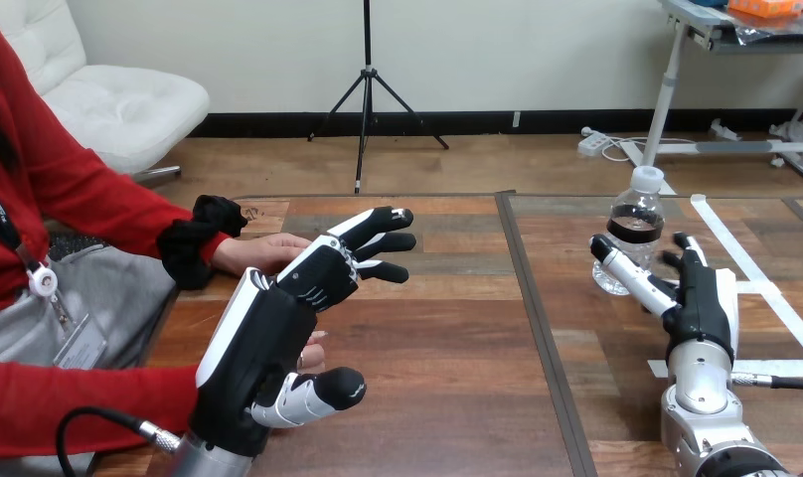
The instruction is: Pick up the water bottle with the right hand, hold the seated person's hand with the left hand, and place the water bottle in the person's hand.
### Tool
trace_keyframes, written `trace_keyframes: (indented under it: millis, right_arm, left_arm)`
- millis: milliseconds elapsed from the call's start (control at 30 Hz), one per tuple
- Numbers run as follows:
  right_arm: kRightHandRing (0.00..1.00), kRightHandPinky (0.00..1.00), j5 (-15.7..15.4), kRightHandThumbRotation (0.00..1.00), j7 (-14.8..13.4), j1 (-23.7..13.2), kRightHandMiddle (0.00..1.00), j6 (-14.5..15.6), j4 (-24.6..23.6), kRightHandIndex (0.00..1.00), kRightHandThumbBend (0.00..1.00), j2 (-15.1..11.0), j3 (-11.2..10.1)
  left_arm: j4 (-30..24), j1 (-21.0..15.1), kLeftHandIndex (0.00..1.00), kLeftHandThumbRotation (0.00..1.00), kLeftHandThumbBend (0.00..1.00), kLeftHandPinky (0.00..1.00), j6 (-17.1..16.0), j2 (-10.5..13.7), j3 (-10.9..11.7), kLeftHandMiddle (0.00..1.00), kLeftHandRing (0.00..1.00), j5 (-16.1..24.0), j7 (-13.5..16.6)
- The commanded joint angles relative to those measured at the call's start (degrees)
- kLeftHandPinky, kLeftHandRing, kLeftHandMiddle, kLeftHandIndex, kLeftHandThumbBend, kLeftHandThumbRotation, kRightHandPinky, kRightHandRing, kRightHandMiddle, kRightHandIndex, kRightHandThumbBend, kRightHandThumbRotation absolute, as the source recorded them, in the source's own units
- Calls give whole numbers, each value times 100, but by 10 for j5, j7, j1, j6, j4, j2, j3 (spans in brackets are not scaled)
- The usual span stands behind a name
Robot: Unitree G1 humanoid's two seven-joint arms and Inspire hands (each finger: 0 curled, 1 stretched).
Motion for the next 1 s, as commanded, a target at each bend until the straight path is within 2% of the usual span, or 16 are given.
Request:
trace_keyframes:
  millis: [0,133,233,500,600,733,833,967]
  right_arm:
    - [99,90,-3,52,-7,-33,100,-20,-32,100,100,-9,3]
    - [100,93,-7,53,-12,-34,100,-21,-32,100,100,-9,7]
    - [100,96,-6,54,-13,-32,100,-31,-33,100,100,-8,5]
    - [100,100,-11,57,-33,-34,100,-37,-32,100,100,-4,8]
    - [100,100,-23,59,-46,-33,100,-36,-31,100,100,-6,17]
    - [100,100,-16,60,-39,-33,100,-42,-30,100,100,-4,11]
    - [100,100,-14,60,-35,-32,100,-44,-31,100,100,-3,10]
    - [100,100,-18,61,-45,-34,100,-44,-30,100,100,-3,14]
  left_arm:
    - [4,-32,84,80,100,70,-8,3,7,86,81,-6,3]
    - [8,-35,84,80,100,70,-14,1,10,86,81,-2,6]
    - [6,-34,84,80,100,70,-7,3,6,86,81,-14,-3]
    - [10,-35,84,80,100,69,-13,2,9,86,81,-9,0]
    - [10,-35,83,80,100,69,-16,0,11,85,80,-7,3]
    - [9,-32,83,79,100,69,-12,1,8,85,80,-18,-5]
    - [13,-32,83,80,100,69,-20,1,12,85,80,-10,-1]
    - [18,-36,84,81,100,69,-24,4,10,86,80,-17,-8]
